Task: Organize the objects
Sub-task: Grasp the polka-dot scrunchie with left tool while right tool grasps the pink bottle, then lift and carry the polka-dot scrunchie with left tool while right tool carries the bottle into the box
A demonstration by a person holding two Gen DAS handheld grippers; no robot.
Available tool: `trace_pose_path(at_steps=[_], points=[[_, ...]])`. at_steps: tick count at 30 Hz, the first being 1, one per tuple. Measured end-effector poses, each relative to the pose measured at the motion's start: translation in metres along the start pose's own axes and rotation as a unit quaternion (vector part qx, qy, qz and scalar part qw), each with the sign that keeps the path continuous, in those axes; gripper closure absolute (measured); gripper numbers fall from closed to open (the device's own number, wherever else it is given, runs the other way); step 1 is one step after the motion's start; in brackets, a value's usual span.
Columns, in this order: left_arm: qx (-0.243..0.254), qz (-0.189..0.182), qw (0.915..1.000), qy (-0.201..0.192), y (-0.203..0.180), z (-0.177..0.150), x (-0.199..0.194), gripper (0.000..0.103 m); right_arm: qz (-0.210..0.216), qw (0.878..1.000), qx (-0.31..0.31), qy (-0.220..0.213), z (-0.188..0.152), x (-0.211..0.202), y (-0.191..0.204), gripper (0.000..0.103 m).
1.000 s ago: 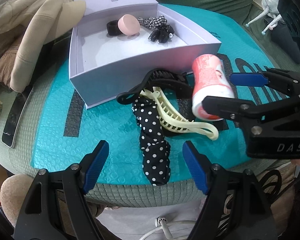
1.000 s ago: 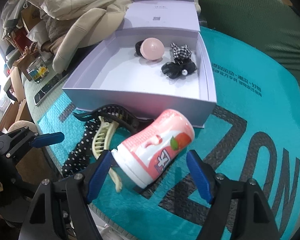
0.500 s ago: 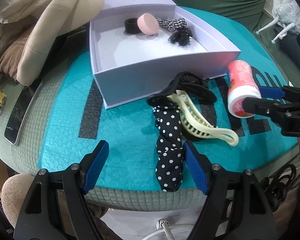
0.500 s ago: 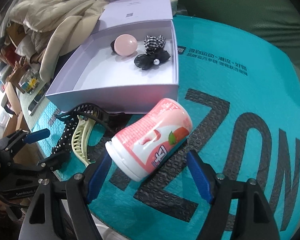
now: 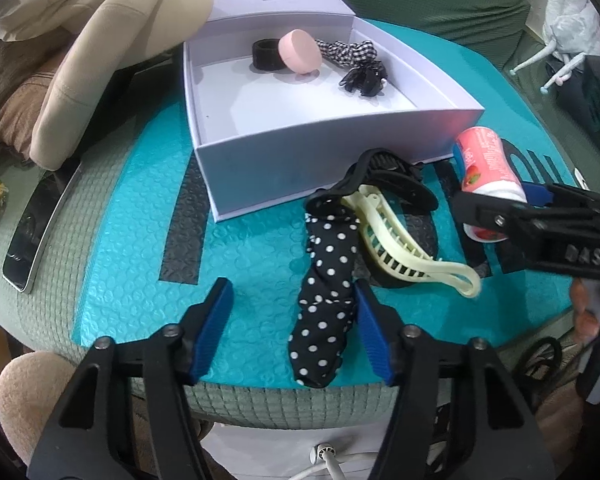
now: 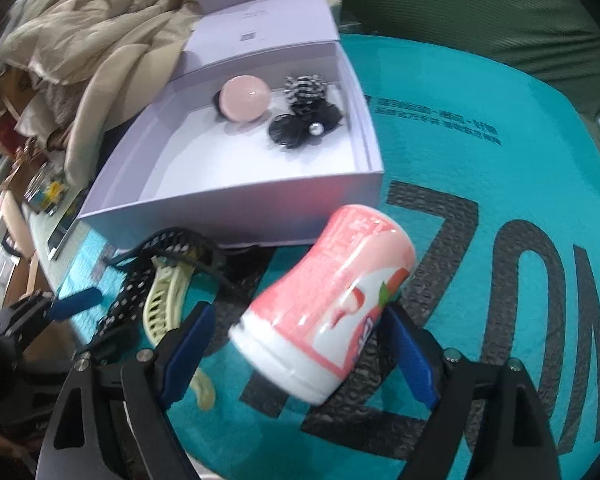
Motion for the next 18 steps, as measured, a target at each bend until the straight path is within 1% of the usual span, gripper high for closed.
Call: trace_pose_path(at_steps=[2,4,5,7,9,10,12,13,14,18], points=[[0.002,-0.006,1.0000,0.001,-0.001,0.001,0.000,0.050,0.008,1.000,0.010,-0.010,0.003,-0.001,-0.002,0.017],[0.008,-0.008,0.9999,0.001,-0.003,0.002,0.000,0.054,0.006,1.000,0.015,-0.013,0.003,-0.002,-0.004,0.021],[0.013,-0.011,0.9999,0.001,-0.004,0.002,0.000,0.058,0.004,1.000,0.016,-0.014,0.002,-0.002,-0.005,0.026],[0.019,-0.016,0.9997,0.001,-0.006,0.001,0.000,0.061,0.011,1.000,0.024,-0.015,0.000,-0.002,-0.005,0.030],[0.028,-0.017,0.9995,0.000,-0.008,0.001,-0.001,0.065,0.021,0.999,0.032,-0.014,-0.003,-0.003,-0.005,0.036],[0.029,-0.019,0.9994,0.000,-0.008,0.000,-0.002,0.069,0.024,0.999,0.037,-0.013,-0.006,-0.004,-0.005,0.038],[0.031,-0.023,0.9993,0.000,-0.008,-0.001,-0.002,0.073,0.021,0.999,0.040,-0.015,-0.010,-0.007,-0.005,0.040],[0.034,-0.024,0.9991,-0.001,-0.008,-0.002,-0.002,0.080,0.018,0.999,0.043,-0.016,-0.012,-0.009,-0.006,0.040],[0.036,-0.025,0.9990,0.000,-0.009,-0.002,-0.002,0.083,0.017,0.999,0.045,-0.015,-0.014,-0.009,-0.005,0.040],[0.041,-0.044,0.9982,0.007,-0.011,-0.008,-0.007,0.085,0.012,0.998,0.063,-0.016,-0.028,-0.019,-0.007,0.041]])
Point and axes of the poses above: each gripper's, at about its wrist camera, not at the fingertips, and x roughly the way its jaws point, y to its left, z to its top, the point moved 6 cm from there along x, roughly the way its jaws point, and after that the axes turned 9 degrees about z, right-handed, at the moved point
